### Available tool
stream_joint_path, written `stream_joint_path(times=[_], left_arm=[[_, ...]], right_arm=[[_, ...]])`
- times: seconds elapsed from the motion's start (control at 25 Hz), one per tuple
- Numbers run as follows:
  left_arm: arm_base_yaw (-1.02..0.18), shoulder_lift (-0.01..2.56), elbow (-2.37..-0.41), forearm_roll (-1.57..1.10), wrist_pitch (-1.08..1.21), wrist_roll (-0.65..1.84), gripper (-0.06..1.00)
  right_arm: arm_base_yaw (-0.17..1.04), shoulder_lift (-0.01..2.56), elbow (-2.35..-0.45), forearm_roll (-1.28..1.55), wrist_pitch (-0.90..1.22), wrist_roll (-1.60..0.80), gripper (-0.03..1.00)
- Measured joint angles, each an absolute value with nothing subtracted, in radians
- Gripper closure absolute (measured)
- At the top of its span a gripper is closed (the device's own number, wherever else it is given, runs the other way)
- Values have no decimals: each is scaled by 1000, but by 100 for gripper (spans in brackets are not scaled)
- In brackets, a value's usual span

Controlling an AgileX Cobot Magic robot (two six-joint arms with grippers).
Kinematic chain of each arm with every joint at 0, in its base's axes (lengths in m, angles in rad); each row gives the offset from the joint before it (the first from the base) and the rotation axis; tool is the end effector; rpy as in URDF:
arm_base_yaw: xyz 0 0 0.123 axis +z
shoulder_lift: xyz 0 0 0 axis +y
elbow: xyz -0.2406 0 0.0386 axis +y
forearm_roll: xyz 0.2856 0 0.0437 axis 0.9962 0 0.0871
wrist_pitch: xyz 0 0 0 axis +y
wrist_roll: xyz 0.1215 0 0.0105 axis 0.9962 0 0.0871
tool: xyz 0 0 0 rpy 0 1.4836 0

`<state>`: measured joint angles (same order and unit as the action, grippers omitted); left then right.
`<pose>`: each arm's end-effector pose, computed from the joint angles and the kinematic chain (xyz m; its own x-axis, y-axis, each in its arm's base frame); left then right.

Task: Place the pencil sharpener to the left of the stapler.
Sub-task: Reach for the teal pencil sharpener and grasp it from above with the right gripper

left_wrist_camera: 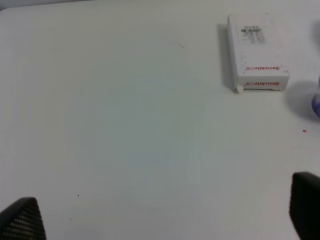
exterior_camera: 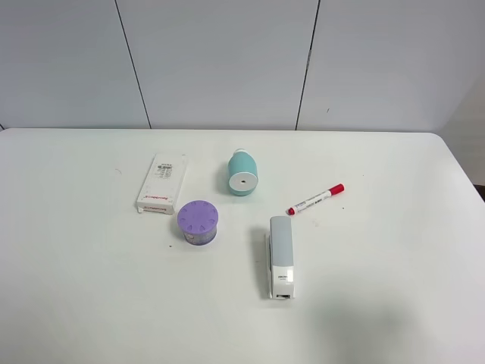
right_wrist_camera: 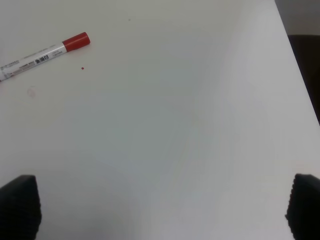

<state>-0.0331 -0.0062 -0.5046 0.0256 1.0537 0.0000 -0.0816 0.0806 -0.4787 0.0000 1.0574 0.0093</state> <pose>0.0964 -0.0005 0.2841 -0.4395 0.0272 -0.8978 0.0187 0.9996 0.0212 0.1117 -0.0091 0.2657 -0.5388 0.0534 -0.8407 0.0865 0.9962 0.0078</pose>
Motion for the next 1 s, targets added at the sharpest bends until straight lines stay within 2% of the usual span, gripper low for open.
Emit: stream_joint_path(times=[0.8,1.0], left_arm=[[-33,-6,-505,23,1054,0,-5],[-33,-6,-505,23,1054,0,-5]], right_arm=[[-82,87,-484,26,1056,0,-2],[-82,307,-605,207,989,-82,-2]])
